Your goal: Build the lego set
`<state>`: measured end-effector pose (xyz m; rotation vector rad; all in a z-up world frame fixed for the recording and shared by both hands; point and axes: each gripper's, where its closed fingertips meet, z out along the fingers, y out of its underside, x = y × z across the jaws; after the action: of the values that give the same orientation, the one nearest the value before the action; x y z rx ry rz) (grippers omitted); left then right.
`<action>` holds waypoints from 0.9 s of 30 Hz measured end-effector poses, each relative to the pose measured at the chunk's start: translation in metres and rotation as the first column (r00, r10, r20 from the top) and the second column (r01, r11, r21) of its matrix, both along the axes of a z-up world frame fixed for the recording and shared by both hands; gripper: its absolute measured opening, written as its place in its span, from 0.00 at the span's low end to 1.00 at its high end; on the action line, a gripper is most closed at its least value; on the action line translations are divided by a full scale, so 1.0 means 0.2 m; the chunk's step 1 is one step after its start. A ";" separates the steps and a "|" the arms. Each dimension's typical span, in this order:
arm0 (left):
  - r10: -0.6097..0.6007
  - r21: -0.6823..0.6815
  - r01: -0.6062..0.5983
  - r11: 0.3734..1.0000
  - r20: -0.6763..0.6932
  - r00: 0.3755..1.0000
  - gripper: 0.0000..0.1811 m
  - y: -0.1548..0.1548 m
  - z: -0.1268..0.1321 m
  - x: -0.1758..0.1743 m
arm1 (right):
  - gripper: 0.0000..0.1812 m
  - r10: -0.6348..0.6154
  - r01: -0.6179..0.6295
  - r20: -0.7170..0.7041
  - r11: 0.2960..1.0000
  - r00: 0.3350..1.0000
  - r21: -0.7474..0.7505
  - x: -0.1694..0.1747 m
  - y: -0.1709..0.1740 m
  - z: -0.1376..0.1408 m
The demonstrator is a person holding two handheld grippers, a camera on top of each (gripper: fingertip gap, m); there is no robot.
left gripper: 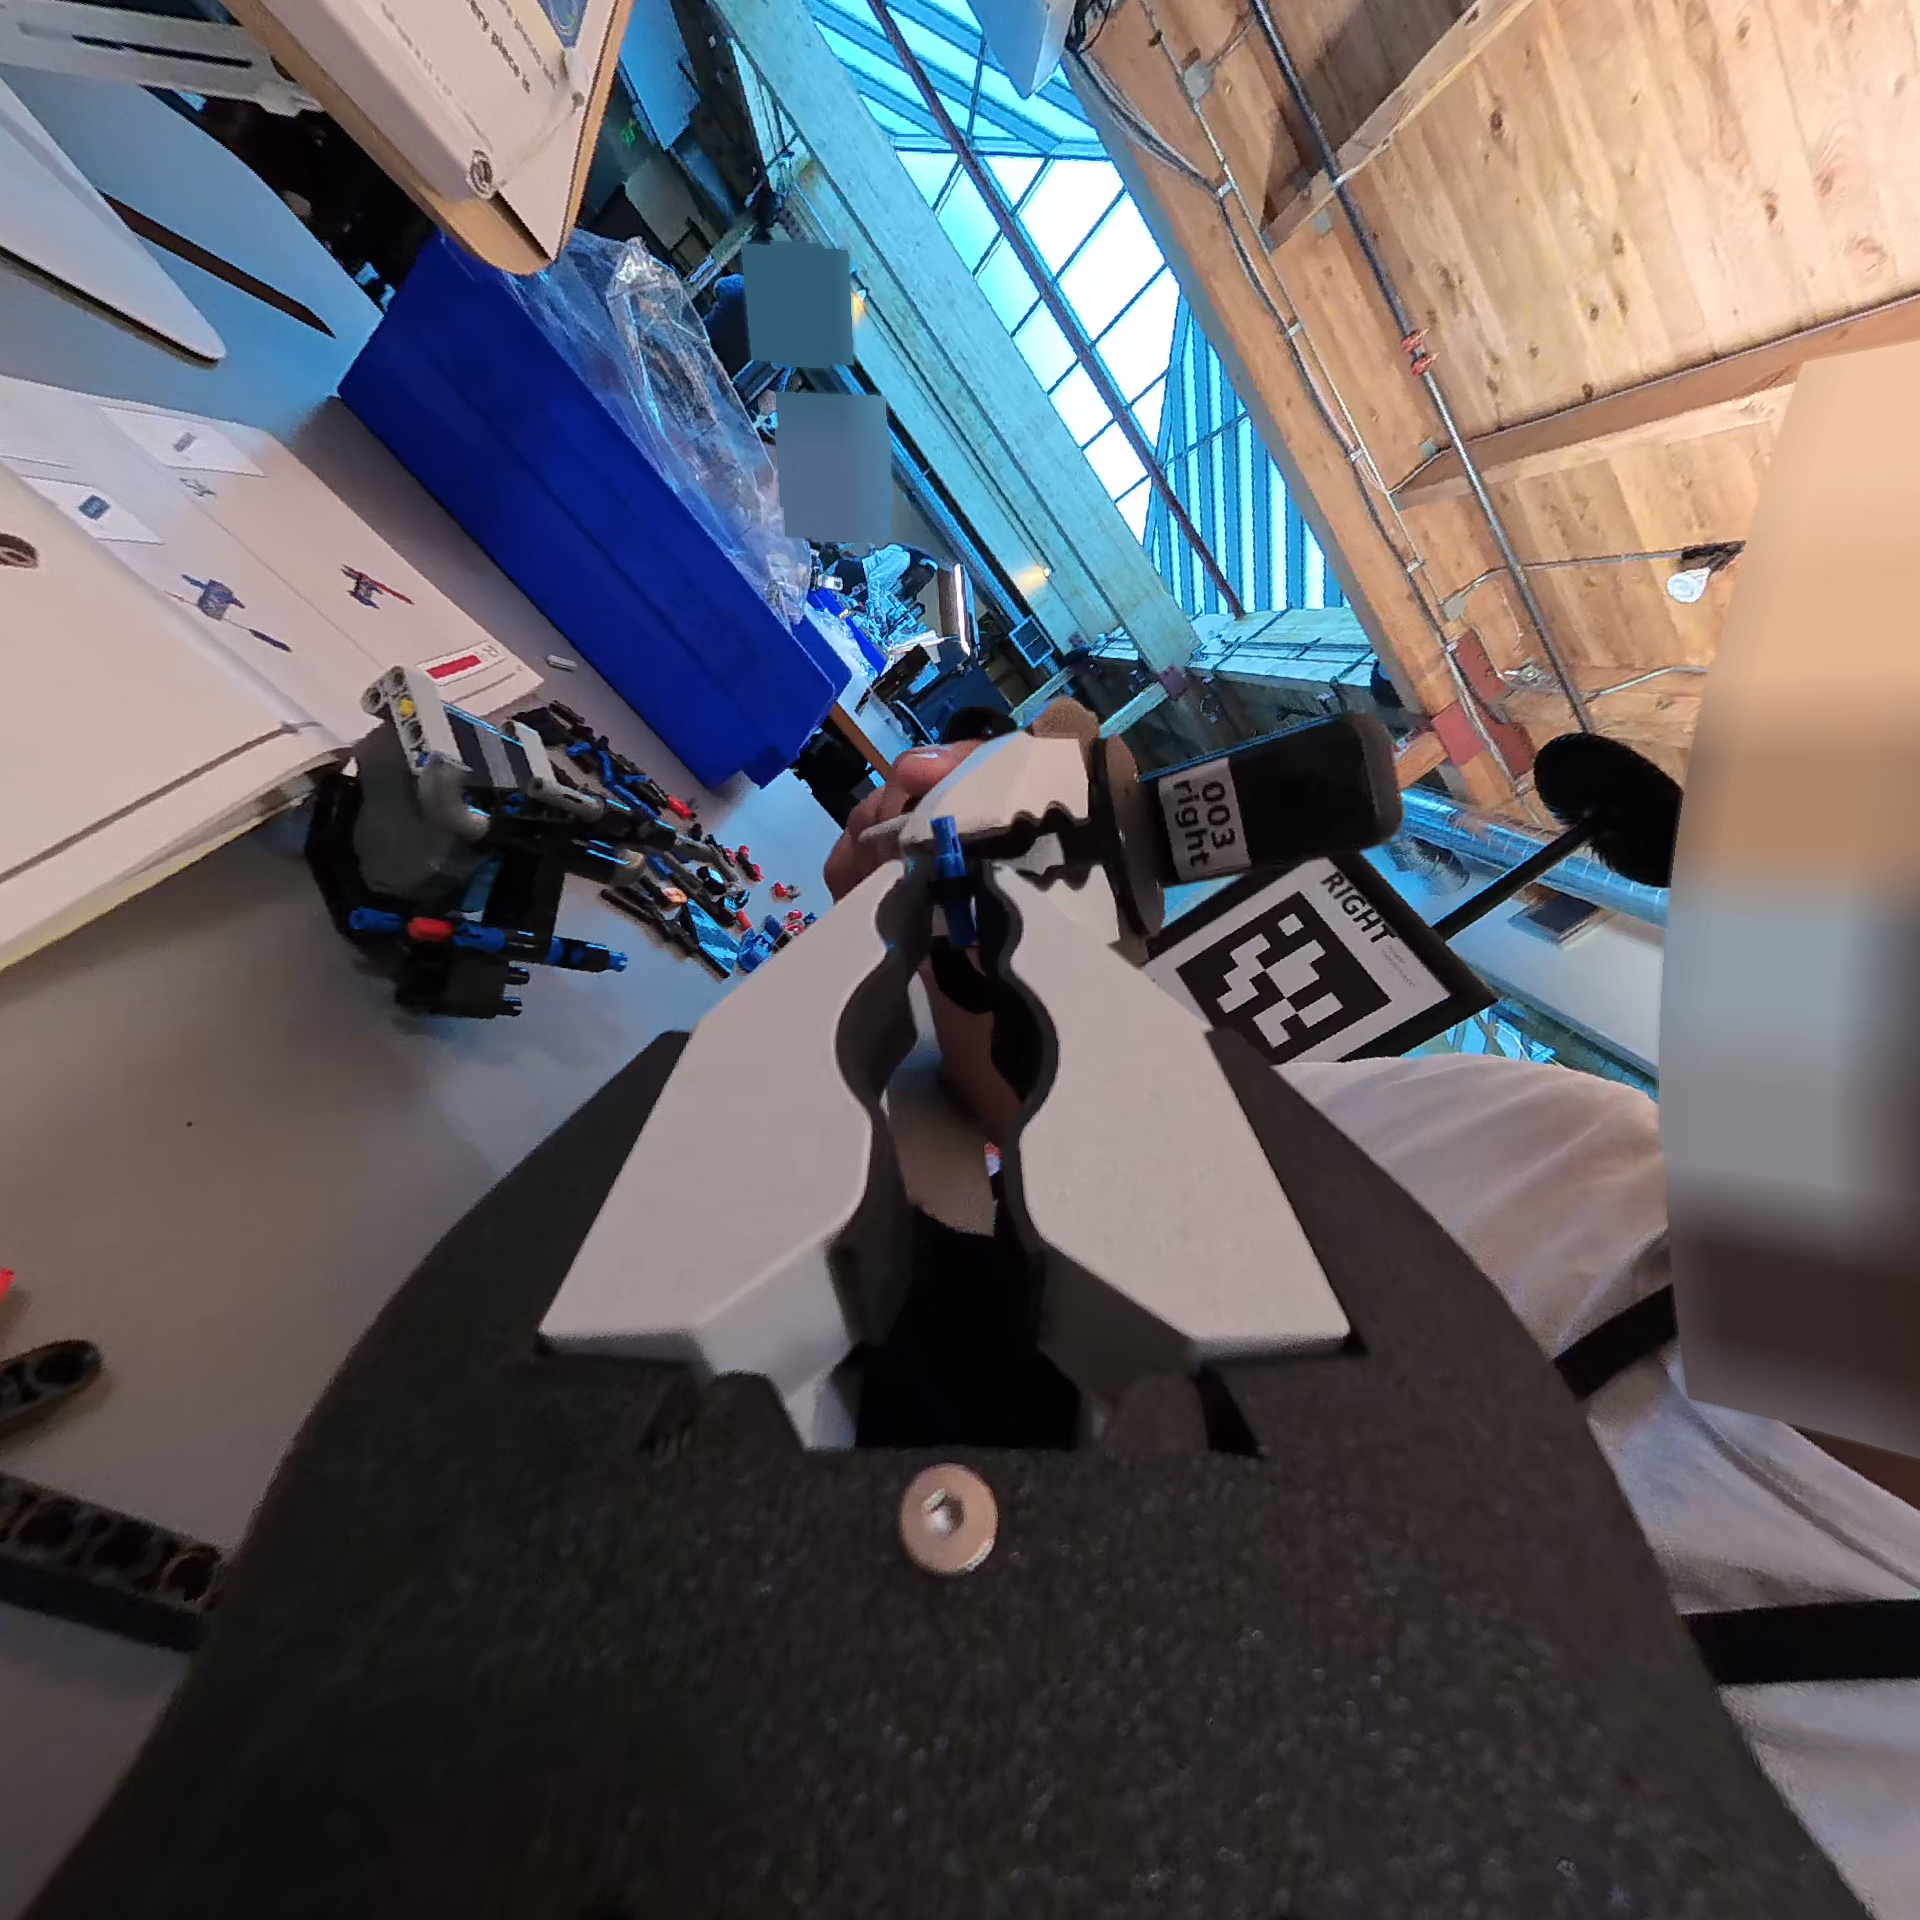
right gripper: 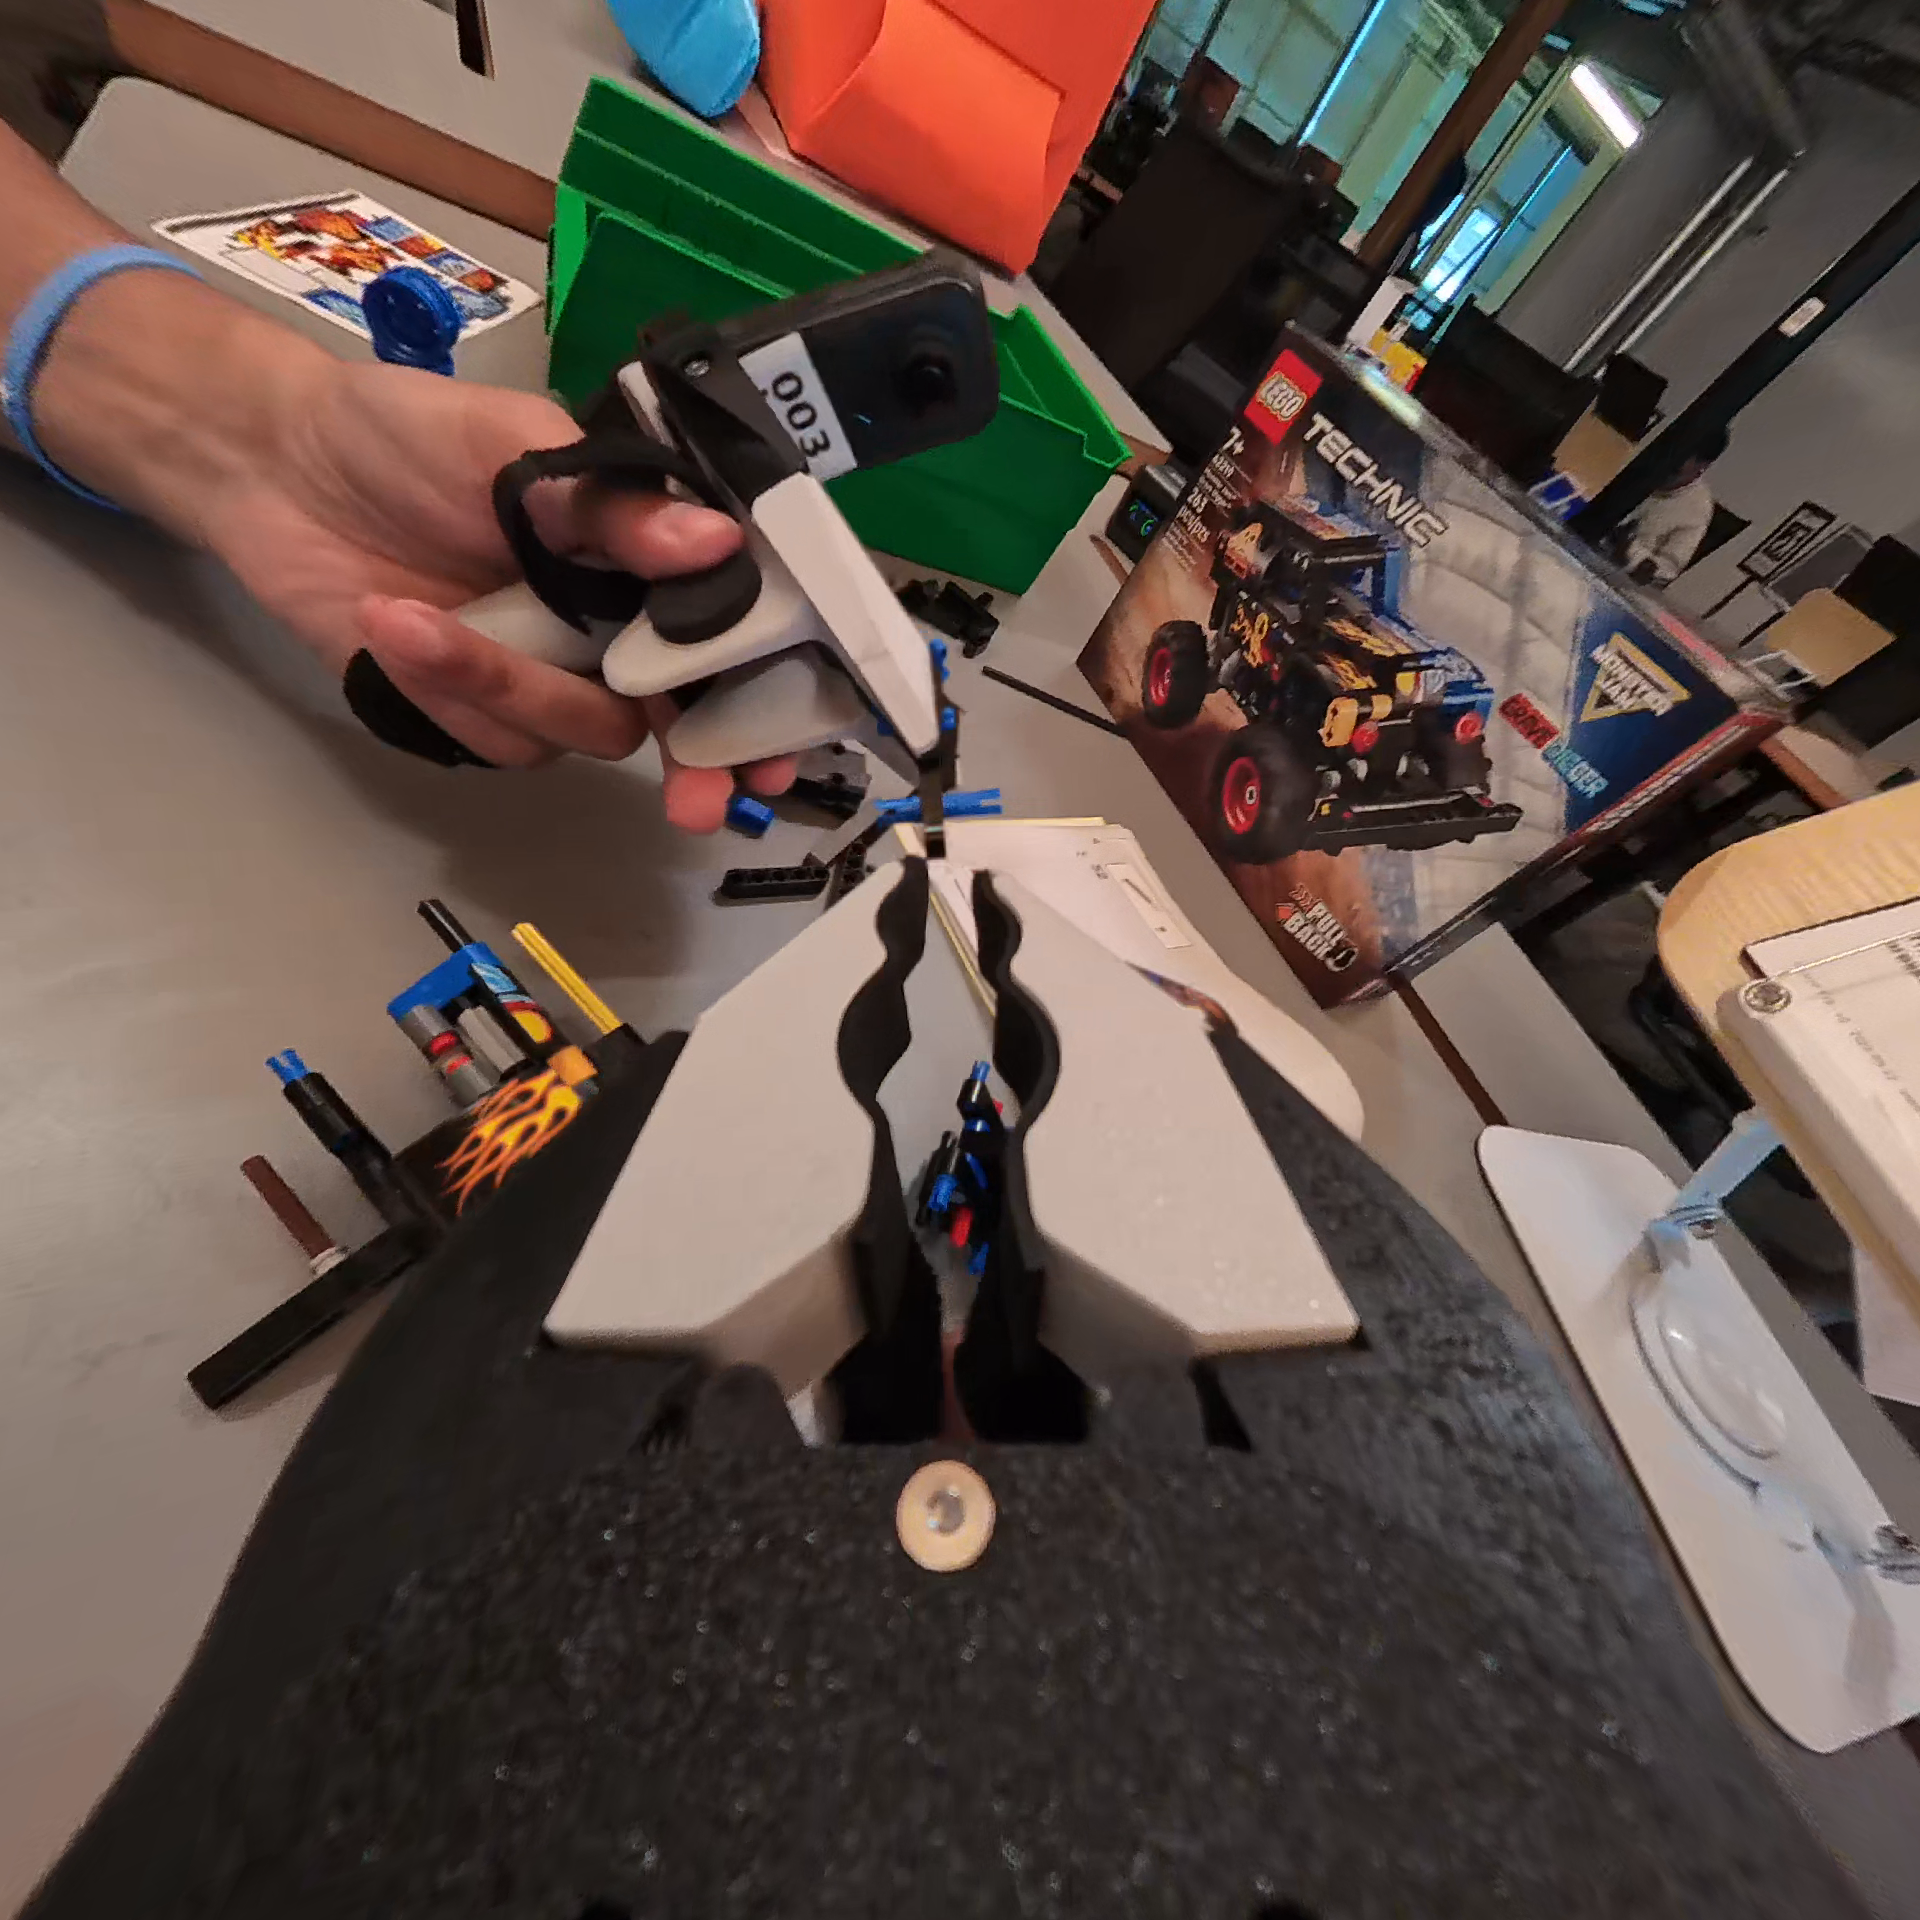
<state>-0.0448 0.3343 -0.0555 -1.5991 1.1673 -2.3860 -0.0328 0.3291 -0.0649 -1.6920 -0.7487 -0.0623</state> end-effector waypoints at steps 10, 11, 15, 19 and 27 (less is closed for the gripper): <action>-0.040 0.021 0.041 0.999 -0.036 0.999 0.03 -0.06 -0.06 0.02 | 0.00 0.040 -0.038 0.042 0.998 0.998 -0.056 0.00 -0.03 -0.07; -0.038 0.048 0.040 0.998 -0.039 0.999 0.03 -0.06 -0.06 0.02 | 0.00 0.040 -0.038 0.036 0.997 0.999 -0.067 0.01 -0.03 -0.08; -0.029 0.153 0.032 0.988 -0.026 0.999 0.03 -0.09 -0.07 0.01 | 0.00 0.078 -0.079 -0.006 0.993 0.997 -0.088 0.01 -0.05 -0.08; -0.034 0.200 0.038 0.979 -0.025 0.999 0.03 -0.10 -0.07 0.01 | 0.00 0.110 -0.112 -0.030 0.990 0.993 -0.085 -0.01 -0.07 -0.08; -0.029 0.241 0.033 0.970 -0.019 0.999 0.00 -0.07 -0.07 0.01 | 0.00 0.179 -0.211 -0.194 0.964 0.964 -0.160 0.00 -0.10 -0.11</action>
<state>-0.0431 0.3200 -0.0699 -1.5336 1.4310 -2.1519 -0.0328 0.3090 -0.0874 -1.7574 -0.8012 0.3003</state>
